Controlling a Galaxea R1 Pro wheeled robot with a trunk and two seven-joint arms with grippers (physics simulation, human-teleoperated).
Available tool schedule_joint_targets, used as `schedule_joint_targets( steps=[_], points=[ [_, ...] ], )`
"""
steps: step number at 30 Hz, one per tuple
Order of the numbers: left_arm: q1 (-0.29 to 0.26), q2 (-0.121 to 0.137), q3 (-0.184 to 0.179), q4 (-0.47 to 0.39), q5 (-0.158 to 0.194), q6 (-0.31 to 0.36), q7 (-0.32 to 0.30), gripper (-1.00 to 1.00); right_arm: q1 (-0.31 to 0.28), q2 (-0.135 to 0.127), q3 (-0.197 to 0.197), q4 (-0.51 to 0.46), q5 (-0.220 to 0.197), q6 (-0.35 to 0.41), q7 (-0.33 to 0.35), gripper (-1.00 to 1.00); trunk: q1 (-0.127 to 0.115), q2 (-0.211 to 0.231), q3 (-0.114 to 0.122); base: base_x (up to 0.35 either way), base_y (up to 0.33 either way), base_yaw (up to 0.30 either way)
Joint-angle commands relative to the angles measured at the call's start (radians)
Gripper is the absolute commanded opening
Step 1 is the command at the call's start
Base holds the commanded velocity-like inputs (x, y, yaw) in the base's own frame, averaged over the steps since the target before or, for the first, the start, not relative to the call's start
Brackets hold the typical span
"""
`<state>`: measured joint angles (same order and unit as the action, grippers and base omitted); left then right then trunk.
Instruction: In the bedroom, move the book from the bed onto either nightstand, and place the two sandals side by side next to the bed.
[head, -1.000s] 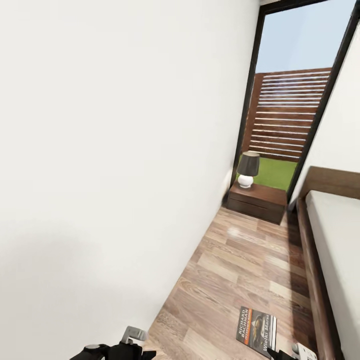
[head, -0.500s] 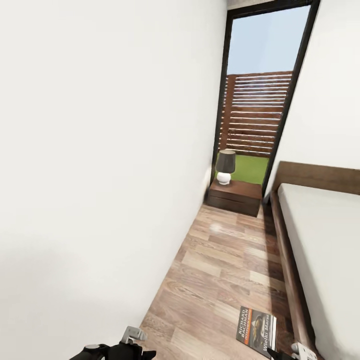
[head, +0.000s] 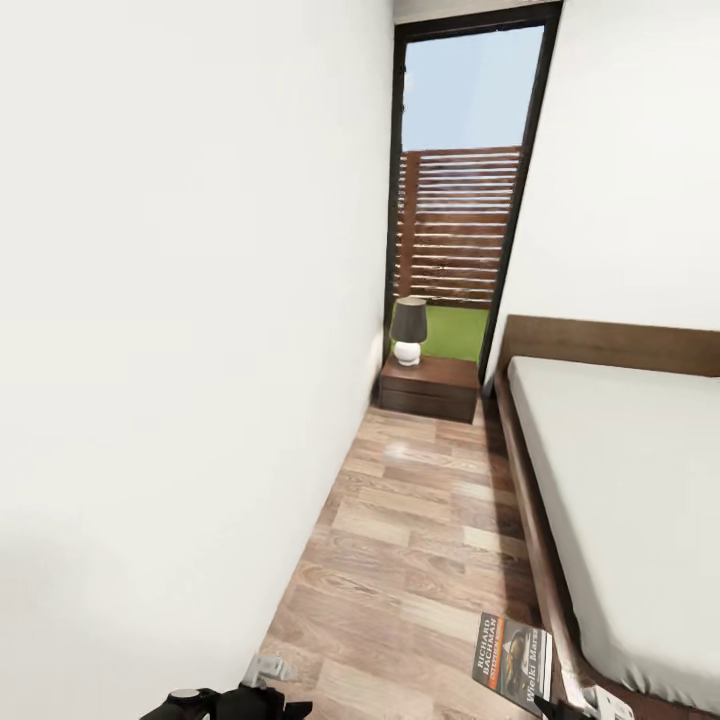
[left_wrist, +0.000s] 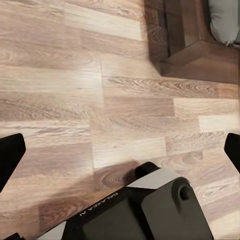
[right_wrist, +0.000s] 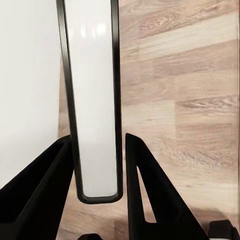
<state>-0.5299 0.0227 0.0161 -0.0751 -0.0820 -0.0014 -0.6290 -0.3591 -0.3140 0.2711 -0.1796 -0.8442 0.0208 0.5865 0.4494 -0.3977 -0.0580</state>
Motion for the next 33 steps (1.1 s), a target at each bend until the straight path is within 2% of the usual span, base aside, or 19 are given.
schedule_joint_targets(
  steps=[1, 24, 33],
  points=[
    [-0.001, 0.0, 0.003, -0.002, -0.009, 0.0, -0.003, 1.0, -0.001, -0.001, 0.005, 0.0, -0.012, 0.002, 0.003, -1.0, 0.001, -0.002, -0.002, 0.0, 0.0, -0.281],
    [-0.001, 0.0, 0.004, -0.002, -0.009, 0.0, -0.003, 1.0, -0.001, -0.001, 0.005, 0.0, -0.012, 0.002, 0.001, -1.0, 0.001, -0.002, -0.002, 0.002, 0.0, -0.278],
    [-0.001, 0.0, 0.004, -0.002, -0.009, 0.0, -0.004, 1.0, -0.001, -0.001, 0.005, 0.001, -0.012, 0.002, 0.002, -1.0, 0.001, -0.002, -0.002, 0.262, 0.0, -0.07]
  ],
)
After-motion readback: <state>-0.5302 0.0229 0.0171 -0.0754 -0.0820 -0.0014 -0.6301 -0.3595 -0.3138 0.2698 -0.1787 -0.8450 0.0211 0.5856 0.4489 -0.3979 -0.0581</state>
